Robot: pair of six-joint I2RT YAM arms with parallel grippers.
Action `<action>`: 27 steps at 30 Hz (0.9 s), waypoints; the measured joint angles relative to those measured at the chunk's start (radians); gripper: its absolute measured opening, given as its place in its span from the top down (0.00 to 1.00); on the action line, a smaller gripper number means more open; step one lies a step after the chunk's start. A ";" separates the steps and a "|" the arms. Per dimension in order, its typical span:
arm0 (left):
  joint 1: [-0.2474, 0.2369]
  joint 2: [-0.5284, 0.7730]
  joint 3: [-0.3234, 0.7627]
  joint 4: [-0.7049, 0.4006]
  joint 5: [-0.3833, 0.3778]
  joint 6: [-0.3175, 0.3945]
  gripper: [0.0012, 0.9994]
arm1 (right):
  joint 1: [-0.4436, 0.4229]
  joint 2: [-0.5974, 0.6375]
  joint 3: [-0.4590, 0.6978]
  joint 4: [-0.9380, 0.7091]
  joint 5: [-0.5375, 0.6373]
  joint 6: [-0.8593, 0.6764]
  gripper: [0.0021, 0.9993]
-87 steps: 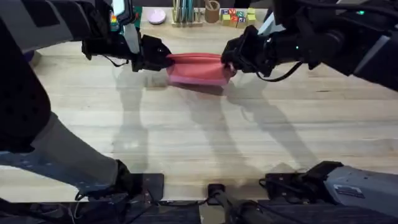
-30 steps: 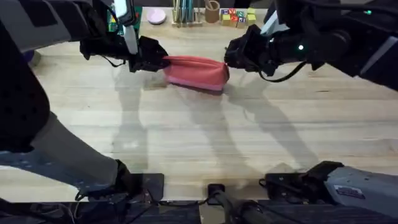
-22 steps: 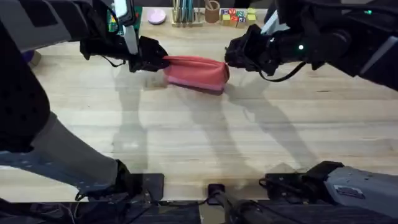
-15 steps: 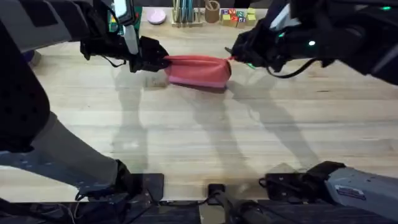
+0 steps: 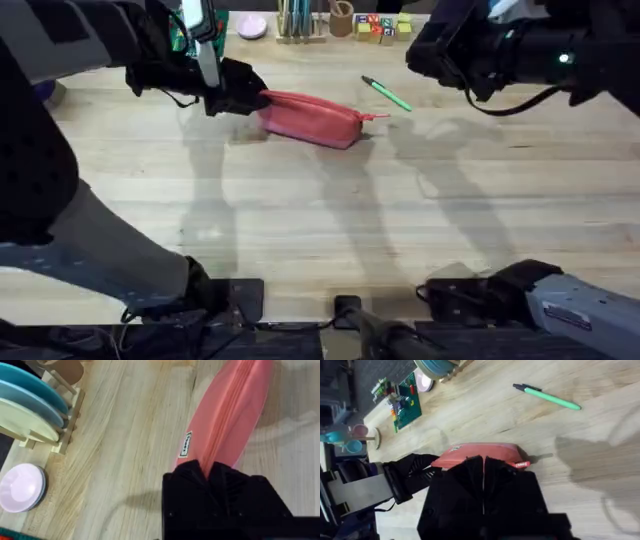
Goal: Unzip the bag, pick up the pens from the table one at a time and place them inside, then zip the bag closed.
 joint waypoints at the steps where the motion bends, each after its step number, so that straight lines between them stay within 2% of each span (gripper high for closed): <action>1: 0.000 0.000 0.000 0.000 0.000 0.000 0.96 | 0.000 0.000 0.000 -0.001 0.000 -0.001 0.97; 11: 0.000 0.000 0.000 0.000 0.000 0.000 0.96 | 0.006 0.000 0.000 -0.030 -0.011 -0.036 0.97; 12: 0.000 0.000 0.000 0.000 0.000 0.000 0.96 | 0.011 0.000 0.000 -0.030 -0.017 -0.051 0.93; 14: 0.000 0.000 0.000 0.000 0.000 0.000 0.96 | 0.026 0.000 0.000 -0.042 -0.030 -0.096 0.76; 17: 0.000 0.000 0.000 0.000 0.000 0.000 0.96 | 0.049 0.000 0.000 -0.072 -0.044 -0.163 0.59; 18: 0.000 0.000 0.000 0.000 0.000 0.000 0.96 | 0.053 0.000 0.000 -0.076 -0.049 -0.180 0.49; 21: 0.000 0.000 0.000 0.000 0.000 0.000 0.96 | 0.055 0.000 0.000 -0.084 -0.065 -0.245 0.07; 22: 0.000 0.000 0.000 0.000 0.000 0.000 0.96 | 0.055 0.000 0.000 -0.092 -0.069 -0.276 0.02; 23: 0.000 0.000 0.000 0.000 0.000 0.000 0.96 | 0.055 0.000 0.000 -0.102 -0.072 -0.300 0.01; 27: 0.000 0.000 0.000 0.000 0.000 0.000 0.96 | 0.055 0.000 0.000 -0.125 -0.081 -0.440 0.00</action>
